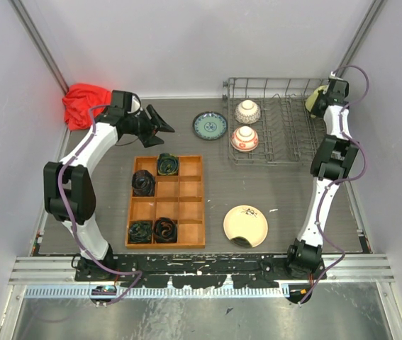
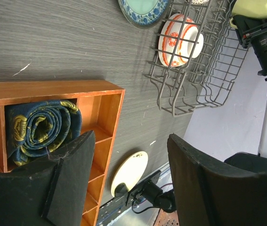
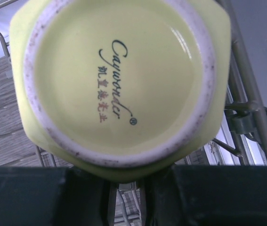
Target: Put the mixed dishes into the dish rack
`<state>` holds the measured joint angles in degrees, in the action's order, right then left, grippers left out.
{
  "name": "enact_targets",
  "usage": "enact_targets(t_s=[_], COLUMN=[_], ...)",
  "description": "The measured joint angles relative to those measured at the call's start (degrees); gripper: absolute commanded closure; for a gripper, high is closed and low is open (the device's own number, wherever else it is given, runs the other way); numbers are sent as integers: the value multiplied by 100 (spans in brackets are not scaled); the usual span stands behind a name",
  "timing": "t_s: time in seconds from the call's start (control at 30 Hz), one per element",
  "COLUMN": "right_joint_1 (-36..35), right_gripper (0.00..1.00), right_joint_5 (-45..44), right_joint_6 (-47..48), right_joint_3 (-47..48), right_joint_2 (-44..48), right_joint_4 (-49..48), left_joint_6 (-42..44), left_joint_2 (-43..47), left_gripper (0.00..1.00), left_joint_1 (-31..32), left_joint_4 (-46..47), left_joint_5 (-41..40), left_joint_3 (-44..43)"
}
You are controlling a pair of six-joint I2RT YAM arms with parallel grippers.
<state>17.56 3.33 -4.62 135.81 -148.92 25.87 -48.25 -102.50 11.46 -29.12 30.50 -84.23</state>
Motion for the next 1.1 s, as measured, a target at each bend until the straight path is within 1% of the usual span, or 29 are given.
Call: enact_targets(t_s=[0.13,0.17,0.2,0.23,0.37,0.5,0.53,0.77,0.93,1.1], right_joint_1=[0,-9,-17,-26,-92,-129,-129,-136,-133,-133], right_gripper=[95,94,90,84,80,79,77,56,48,44], right_joint_5=[-13,-13,-13,-15,-57,-133,-140,-175,-203,-258], right_joint_6=[39,50,63,72,109,136,136,136,131,129], right_joint_3=[0,0,0,0,0,0,0,2,4,4], right_joint_2=[0,0,0,0,-26,-37,-37,-37,-37,-37], right_joint_4=[0,2,2,2,2,-7,-7,-96,-146,-181], left_joint_6=[0,0,0,0,0,2,2,0,0,0], left_joint_2=[-11,-13,-15,-17,-20,-20,-20,-20,-20,-20], left_gripper=[31,31,31,31,31,31,31,30,30,30], left_joint_1=[11,11,17,20,33,33,33,33,33,44], left_joint_4=[-2,-2,-4,-4,-9,-52,-61,-81,-83,-81], left_joint_5=[0,0,0,0,0,0,0,0,0,0], left_joint_3=[-17,-17,-20,-22,-33,-35,-35,-35,-35,-35])
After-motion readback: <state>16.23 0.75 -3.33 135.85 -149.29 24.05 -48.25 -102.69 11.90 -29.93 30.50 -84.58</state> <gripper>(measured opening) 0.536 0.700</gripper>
